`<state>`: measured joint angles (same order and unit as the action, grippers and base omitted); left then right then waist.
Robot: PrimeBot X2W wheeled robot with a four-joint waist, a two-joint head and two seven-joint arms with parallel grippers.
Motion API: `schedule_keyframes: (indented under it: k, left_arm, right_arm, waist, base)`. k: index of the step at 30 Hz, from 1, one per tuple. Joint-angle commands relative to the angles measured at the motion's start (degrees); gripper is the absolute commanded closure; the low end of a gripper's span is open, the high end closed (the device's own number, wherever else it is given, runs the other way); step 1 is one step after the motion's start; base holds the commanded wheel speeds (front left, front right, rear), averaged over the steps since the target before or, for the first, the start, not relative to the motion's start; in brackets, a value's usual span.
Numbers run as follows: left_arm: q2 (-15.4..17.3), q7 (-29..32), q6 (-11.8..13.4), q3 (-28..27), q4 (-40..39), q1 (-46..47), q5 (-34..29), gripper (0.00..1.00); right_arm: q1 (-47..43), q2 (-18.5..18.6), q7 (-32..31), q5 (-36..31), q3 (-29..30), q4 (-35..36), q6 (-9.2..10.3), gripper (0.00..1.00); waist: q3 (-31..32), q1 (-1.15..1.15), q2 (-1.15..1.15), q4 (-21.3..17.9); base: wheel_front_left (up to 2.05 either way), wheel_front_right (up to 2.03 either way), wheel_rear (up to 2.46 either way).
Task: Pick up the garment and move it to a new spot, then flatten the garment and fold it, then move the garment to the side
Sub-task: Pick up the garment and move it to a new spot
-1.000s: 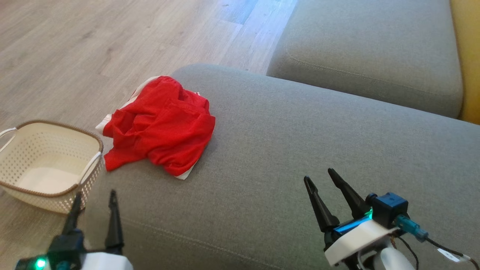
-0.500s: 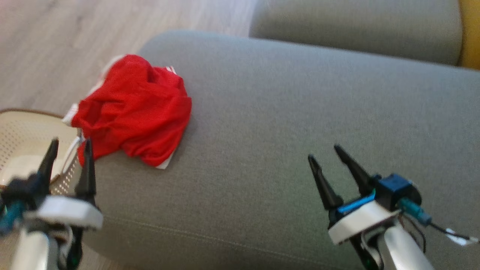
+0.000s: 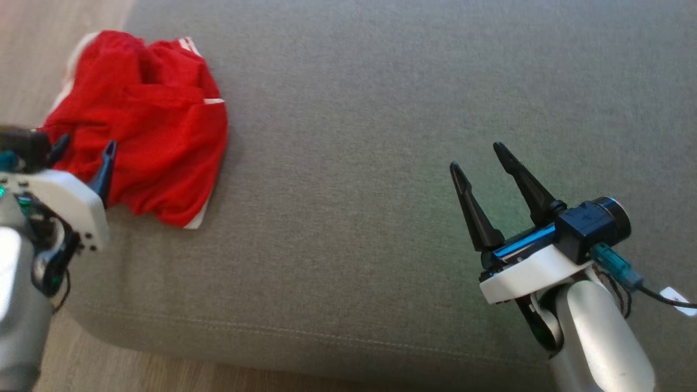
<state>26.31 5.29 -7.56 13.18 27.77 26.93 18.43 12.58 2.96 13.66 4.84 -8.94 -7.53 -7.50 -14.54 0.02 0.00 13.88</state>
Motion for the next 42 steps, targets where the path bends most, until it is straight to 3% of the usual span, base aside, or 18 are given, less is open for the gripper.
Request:
schedule_keyframes:
  k: [1,10,11,12,13,20,31,36,42]
  left_arm:
    - [4.27,0.92,0.1,-0.69,0.79,4.83,1.78,0.0]
    - [7.02,4.82,0.09,7.33,11.97,12.71,8.7,0.0]
    - [7.08,5.34,0.09,8.16,12.79,13.17,9.81,0.24]
    - [7.2,5.57,0.08,8.85,13.5,13.6,10.78,0.94]
    - [7.42,5.55,0.08,9.58,14.08,13.98,11.5,1.0]
    - [8.77,0.83,0.08,12.62,17.16,15.8,13.86,1.0]
    - [7.93,-13.54,0.12,9.23,17.08,17.19,16.08,1.0]
    - [7.47,-18.09,1.1,6.33,12.63,16.72,17.93,1.0]
    - [6.18,-19.43,3.35,4.45,1.7,15.19,18.77,1.0]
  right_arm:
    - [1.89,-0.08,-0.09,-0.88,-1.3,2.36,0.01,0.0]
    - [2.74,-0.08,-0.21,-1.66,-1.19,3.21,0.01,0.0]
    - [2.76,-0.08,-0.19,-1.67,-1.15,3.22,0.01,0.0]
    - [2.78,-0.08,-0.17,-1.67,-1.13,3.19,0.01,0.0]
    - [2.78,-0.08,-0.15,-1.64,-1.14,3.14,0.01,0.0]
    - [2.39,-0.08,0.24,-0.94,-1.29,2.12,0.01,0.0]
    - [0.15,-0.08,0.97,1.39,-2.2,-0.65,0.01,0.0]
    - [-0.97,-0.08,1.2,3.1,-2.9,-1.82,0.01,0.0]
    - [-2.04,-0.08,1.31,4.58,-2.9,-2.29,0.01,0.0]
  waist:
    - [-2.03,-0.02,0.0,-1.66]
    - [-4.24,-0.02,0.0,-3.96]
    - [-4.3,-0.02,0.0,-4.06]
    - [-4.3,-0.02,0.0,-4.15]
    - [-4.27,-0.02,0.0,-4.24]
    - [-2.31,-0.02,0.0,-4.18]
    - [5.64,-0.02,0.0,-3.02]
    - [9.76,-0.02,0.0,-3.19]
    - [13.6,-0.02,0.0,-4.48]
  base:
    - [0.0,0.0,0.0]
    - [0.0,0.0,0.0]
    - [0.0,0.0,0.0]
    - [0.0,0.0,0.0]
    - [0.0,0.0,0.0]
    - [0.0,0.0,0.0]
    - [0.0,0.0,0.0]
    - [0.0,0.0,0.0]
    - [0.0,0.0,0.0]
